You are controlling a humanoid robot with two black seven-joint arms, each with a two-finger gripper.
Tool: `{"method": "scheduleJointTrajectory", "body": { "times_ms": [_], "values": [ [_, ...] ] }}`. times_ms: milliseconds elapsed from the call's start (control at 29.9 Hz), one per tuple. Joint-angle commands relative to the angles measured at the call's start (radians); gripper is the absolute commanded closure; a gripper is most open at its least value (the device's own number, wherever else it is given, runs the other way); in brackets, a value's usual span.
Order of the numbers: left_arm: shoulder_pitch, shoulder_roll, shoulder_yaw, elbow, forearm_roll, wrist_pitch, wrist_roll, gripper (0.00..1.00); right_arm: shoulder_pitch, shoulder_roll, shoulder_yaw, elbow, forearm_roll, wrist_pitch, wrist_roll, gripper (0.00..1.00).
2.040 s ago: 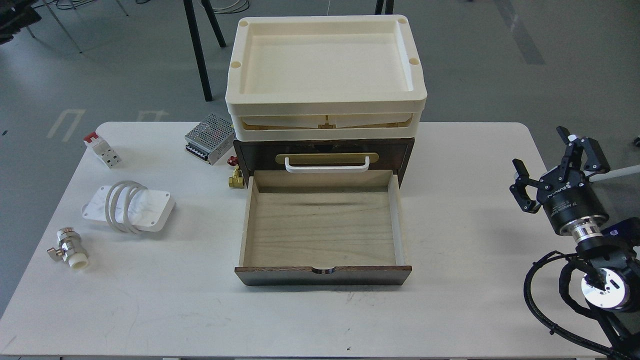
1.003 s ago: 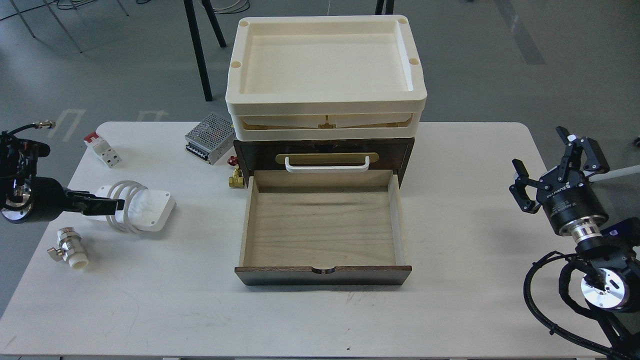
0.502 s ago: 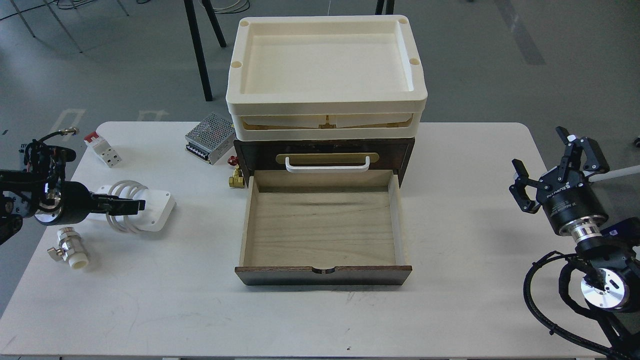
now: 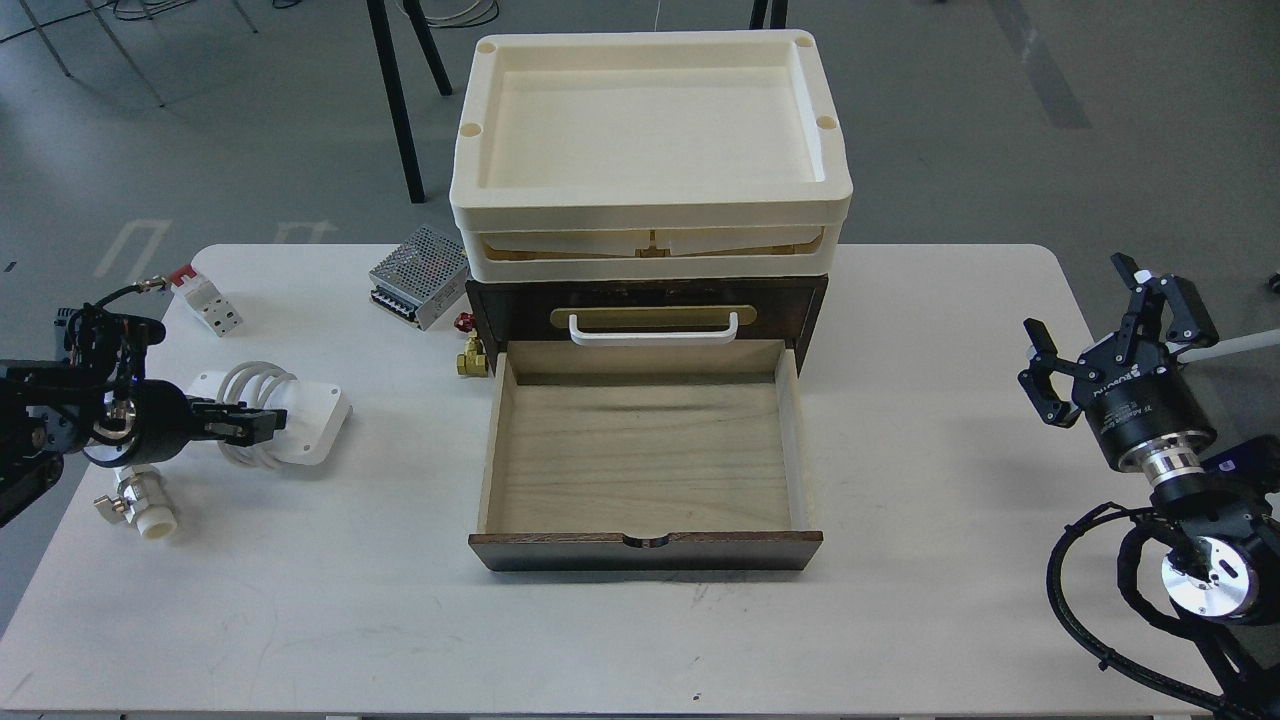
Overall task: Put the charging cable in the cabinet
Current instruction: 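Lower the left gripper onto the coiled white charging cable and close it, then lift the white cable with the left gripper up above the cabinet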
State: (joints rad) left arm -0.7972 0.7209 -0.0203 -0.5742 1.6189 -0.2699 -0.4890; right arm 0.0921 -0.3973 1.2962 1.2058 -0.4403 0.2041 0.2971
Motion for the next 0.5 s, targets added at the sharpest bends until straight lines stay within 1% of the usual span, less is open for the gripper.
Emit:
{"method": "scheduleJointTrajectory", "body": {
  "times_ms": [0,100,334,468],
  "values": [
    [-0.001,0.005,0.011,0.001,-0.002,0.034,0.000,0.96,0.000,0.000,0.000,0.000,0.000,0.000,-0.001,0.01],
    [0.001,0.005,0.011,0.001,-0.005,0.043,0.000,0.98,0.000,0.000,0.000,0.000,0.000,0.000,0.000,0.01],
    [-0.020,0.020,-0.006,-0.001,-0.023,0.041,0.000,0.98,0.000,0.000,0.000,0.000,0.000,0.000,0.000,0.01],
    [-0.025,0.087,-0.027,-0.001,-0.140,0.032,0.000,0.97,0.000,0.000,0.000,0.000,0.000,0.000,0.000,0.01]
  ]
}}
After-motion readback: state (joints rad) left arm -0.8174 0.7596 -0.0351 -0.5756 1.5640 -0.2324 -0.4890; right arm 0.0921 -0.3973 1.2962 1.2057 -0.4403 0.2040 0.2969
